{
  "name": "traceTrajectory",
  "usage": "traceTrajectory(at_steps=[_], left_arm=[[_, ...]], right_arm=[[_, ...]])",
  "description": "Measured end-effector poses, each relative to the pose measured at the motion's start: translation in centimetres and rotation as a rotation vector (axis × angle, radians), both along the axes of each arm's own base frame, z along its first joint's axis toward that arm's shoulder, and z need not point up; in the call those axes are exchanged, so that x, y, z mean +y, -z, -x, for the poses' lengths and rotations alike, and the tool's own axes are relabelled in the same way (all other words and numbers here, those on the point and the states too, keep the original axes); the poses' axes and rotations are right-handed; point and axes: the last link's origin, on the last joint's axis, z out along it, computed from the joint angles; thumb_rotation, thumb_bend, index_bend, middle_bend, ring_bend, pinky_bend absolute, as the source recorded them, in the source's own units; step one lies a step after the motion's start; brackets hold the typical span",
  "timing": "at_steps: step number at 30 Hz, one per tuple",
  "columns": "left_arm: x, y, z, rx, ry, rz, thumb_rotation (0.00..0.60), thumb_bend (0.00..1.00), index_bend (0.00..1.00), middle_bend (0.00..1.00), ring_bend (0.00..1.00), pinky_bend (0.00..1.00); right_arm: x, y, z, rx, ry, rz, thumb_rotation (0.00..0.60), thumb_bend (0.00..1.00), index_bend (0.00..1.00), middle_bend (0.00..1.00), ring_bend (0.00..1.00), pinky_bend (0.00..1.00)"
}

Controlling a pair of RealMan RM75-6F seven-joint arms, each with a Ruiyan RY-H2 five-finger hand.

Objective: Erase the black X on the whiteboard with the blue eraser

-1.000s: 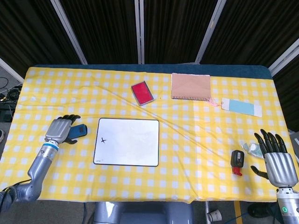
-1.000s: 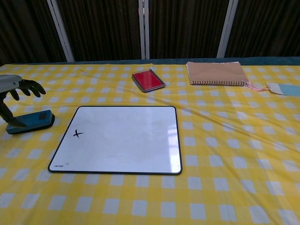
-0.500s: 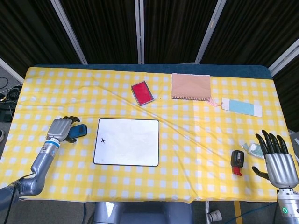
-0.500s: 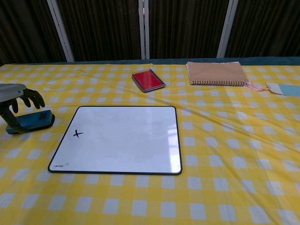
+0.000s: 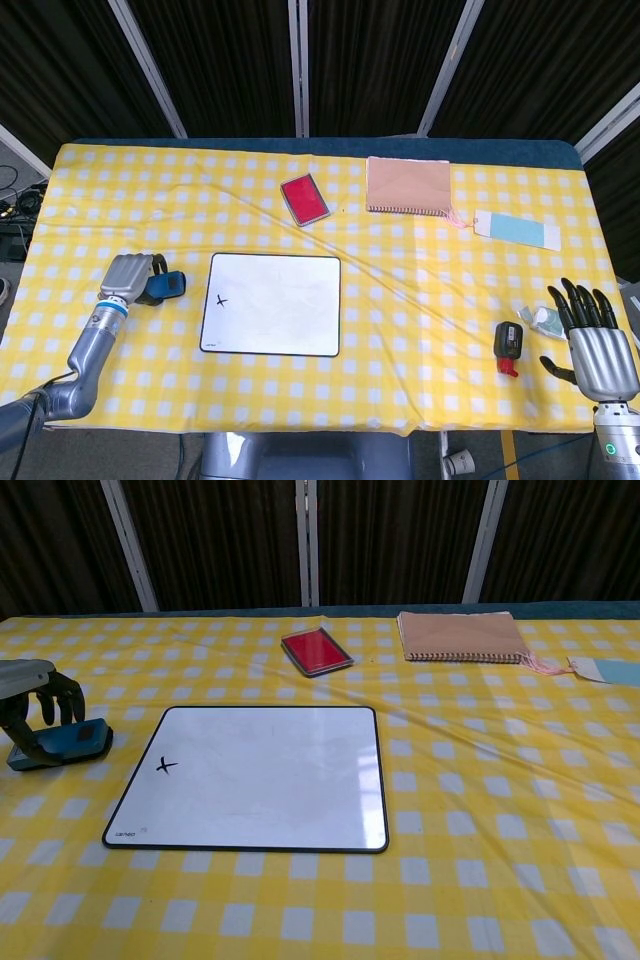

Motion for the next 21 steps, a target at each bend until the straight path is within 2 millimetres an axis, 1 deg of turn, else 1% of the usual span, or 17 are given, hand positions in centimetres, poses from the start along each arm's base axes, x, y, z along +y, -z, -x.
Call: traceTrajectory(at_steps=[3, 6, 9, 10, 12, 15, 17, 21], left_arm=[[-0.2, -0.3, -0.7, -0.024, 0.016, 0.000, 0.600, 0.16, 0.49, 0.44, 0.40, 0.55], [-0.4, -0.5, -1.9, -0.053, 0.048, 0.004, 0.600, 0.16, 0.49, 0.44, 0.40, 0.55], [-0.5, -0.7, -3.7, -0.082, 0.098, 0.020, 0.600, 0.16, 0.49, 0.44, 0.40, 0.55], [-0.4, -0.7, -4.6, -0.088, 0.126, 0.028, 0.600, 0.16, 0.49, 0.44, 0.40, 0.55], [0.0, -0.6, -5.8, -0.087, 0.161, 0.037, 0.600, 0.16, 0.49, 0.44, 0.40, 0.55], [0.9, 0.1, -7.4, -0.080, 0.202, 0.063, 0.600, 0.16, 0.49, 0.44, 0.40, 0.55], [1.5, 1.1, -8.6, -0.073, 0.225, 0.092, 0.600, 0.16, 0.49, 0.44, 0.40, 0.55], [2.4, 3.0, -10.0, -0.056, 0.248, 0.135, 0.600, 0.16, 0.49, 0.44, 0.40, 0.55]], right_arm=[[0.0, 0.0, 0.0, 0.000, 0.001, 0.000, 0.600, 0.00, 0.00, 0.00, 0.00, 0.00], [0.0, 0.0, 0.0, 0.000, 0.000, 0.001, 0.600, 0.00, 0.00, 0.00, 0.00, 0.00], [0.0, 0.0, -0.1, 0.001, -0.001, 0.002, 0.600, 0.00, 0.00, 0.00, 0.00, 0.00], [0.0, 0.0, -0.1, 0.002, -0.001, 0.002, 0.600, 0.00, 0.00, 0.00, 0.00, 0.00], [0.0, 0.0, 0.0, 0.004, 0.001, 0.003, 0.600, 0.00, 0.00, 0.00, 0.00, 0.00], [-0.1, 0.1, 0.1, 0.008, 0.008, 0.006, 0.600, 0.00, 0.00, 0.00, 0.00, 0.00], [-0.3, 0.1, 0.2, 0.011, 0.014, 0.007, 0.600, 0.00, 0.00, 0.00, 0.00, 0.00], [-0.5, 0.1, 0.5, 0.017, 0.028, 0.010, 0.600, 0.00, 0.00, 0.00, 0.00, 0.00]])
